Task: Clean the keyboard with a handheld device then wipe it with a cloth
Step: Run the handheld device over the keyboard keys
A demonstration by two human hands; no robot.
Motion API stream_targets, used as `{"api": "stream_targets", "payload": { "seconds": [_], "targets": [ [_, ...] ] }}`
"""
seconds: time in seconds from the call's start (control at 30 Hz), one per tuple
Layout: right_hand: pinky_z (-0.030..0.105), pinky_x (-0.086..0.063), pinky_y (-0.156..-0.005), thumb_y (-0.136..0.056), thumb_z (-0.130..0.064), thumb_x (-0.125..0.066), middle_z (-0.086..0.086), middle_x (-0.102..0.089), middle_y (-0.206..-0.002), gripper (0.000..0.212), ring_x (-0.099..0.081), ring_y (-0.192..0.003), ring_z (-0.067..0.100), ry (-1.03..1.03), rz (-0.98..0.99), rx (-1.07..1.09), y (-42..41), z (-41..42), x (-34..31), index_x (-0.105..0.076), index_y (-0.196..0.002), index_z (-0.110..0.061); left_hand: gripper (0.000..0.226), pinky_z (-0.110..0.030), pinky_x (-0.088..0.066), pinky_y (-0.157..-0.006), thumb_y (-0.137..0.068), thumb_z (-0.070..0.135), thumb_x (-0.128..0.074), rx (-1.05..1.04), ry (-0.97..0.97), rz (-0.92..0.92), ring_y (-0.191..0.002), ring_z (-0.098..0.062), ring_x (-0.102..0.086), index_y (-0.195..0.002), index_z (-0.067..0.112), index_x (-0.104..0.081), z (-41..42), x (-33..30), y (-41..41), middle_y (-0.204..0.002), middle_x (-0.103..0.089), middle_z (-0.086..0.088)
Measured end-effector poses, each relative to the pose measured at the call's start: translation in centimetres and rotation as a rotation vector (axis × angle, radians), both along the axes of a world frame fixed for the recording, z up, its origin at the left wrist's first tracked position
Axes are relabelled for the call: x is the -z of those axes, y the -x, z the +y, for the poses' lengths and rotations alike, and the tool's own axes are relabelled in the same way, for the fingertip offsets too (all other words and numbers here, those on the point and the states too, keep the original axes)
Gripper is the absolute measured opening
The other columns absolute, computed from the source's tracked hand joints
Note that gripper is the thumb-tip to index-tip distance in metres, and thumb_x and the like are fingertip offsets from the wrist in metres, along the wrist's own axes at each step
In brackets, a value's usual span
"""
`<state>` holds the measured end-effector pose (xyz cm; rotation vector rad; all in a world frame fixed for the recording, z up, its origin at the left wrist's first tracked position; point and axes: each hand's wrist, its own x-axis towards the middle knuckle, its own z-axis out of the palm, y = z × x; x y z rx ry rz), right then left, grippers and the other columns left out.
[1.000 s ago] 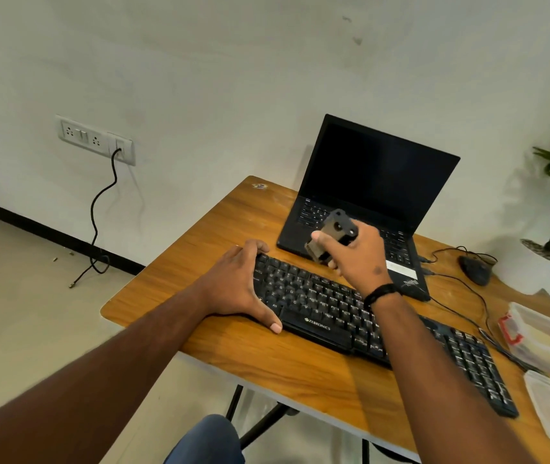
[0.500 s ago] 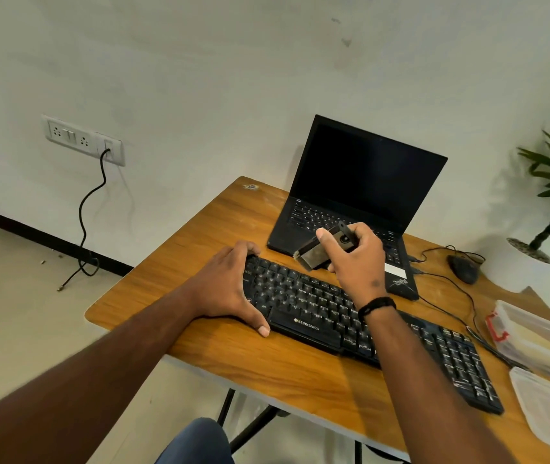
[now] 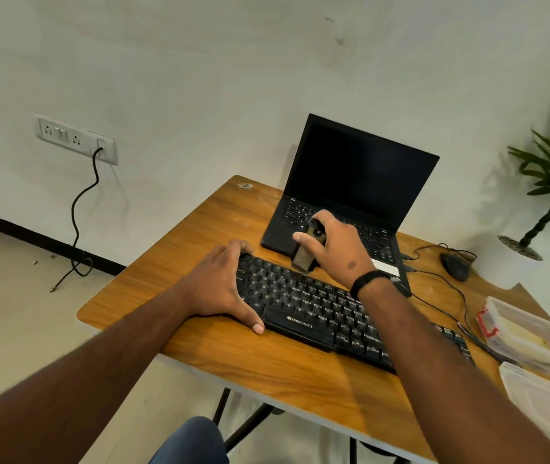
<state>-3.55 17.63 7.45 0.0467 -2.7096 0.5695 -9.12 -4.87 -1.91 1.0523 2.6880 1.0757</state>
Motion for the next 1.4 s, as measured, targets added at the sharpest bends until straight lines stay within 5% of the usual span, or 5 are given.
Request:
{"api": "stream_targets", "payload": {
  "seconds": [0.37,0.53,0.73,1.03,1.4],
  "targets": [
    [0.022,-0.046,-0.062,-0.094,-0.044,-0.059,-0.005,-0.056,-0.082,0.026,-0.055,-0.072,0.010,0.007,0.016,0.026,-0.9,0.5,0.9,-0.052,-0.098,-0.019,0.135,-0.036,-0.042,-0.110,-0.025,0.083,-0.085,0.005,0.002,-0.009,-0.127,-0.012,-0.041,-0.137,0.035,-0.026,-0.1,-0.1,-0.2,-0.137,-0.040,0.009],
    [0.025,-0.043,-0.063,-0.093,-0.042,-0.061,-0.002,-0.058,-0.084,0.025,-0.054,-0.073,0.012,-0.069,-0.218,0.041,-1.4,2.0,-0.7,-0.054,-0.100,-0.018,0.134,-0.038,-0.043,-0.109,-0.024,0.085,-0.083,0.004,0.003,-0.017,-0.127,-0.012,-0.041,-0.135,0.038,-0.025,-0.1,-0.1,-0.1,-0.137,-0.040,0.009],
    [0.023,-0.044,-0.062,-0.092,-0.039,-0.063,-0.003,-0.059,-0.083,0.022,-0.056,-0.072,0.011,0.071,-0.072,-0.020,-1.6,1.6,0.4,-0.057,-0.099,-0.019,0.133,-0.037,-0.043,-0.109,-0.024,0.086,-0.083,0.012,0.007,-0.009,-0.126,-0.010,-0.041,-0.134,0.038,-0.025,-0.1,-0.2,-0.2,-0.136,-0.040,0.010],
    [0.025,-0.043,-0.055,-0.089,-0.040,-0.060,-0.005,-0.059,-0.074,0.020,-0.056,-0.066,0.012,-0.202,-0.061,0.201,-2.0,2.5,-0.6,-0.054,-0.084,-0.021,0.134,-0.037,-0.043,-0.109,-0.025,0.083,-0.086,0.005,0.010,-0.022,-0.127,-0.011,-0.041,-0.136,0.037,-0.025,-0.1,-0.1,-0.2,-0.138,-0.040,0.009],
    [0.032,-0.052,-0.058,-0.086,-0.036,-0.063,-0.001,-0.057,-0.069,0.027,-0.058,-0.065,0.019,0.018,-0.065,0.180,-1.4,2.0,0.5,-0.051,-0.071,-0.017,0.131,-0.036,-0.042,-0.109,-0.025,0.081,-0.087,0.004,0.005,-0.023,-0.126,-0.011,-0.042,-0.133,0.039,-0.025,0.2,-0.1,-0.1,-0.136,-0.041,0.010]
  ]
}}
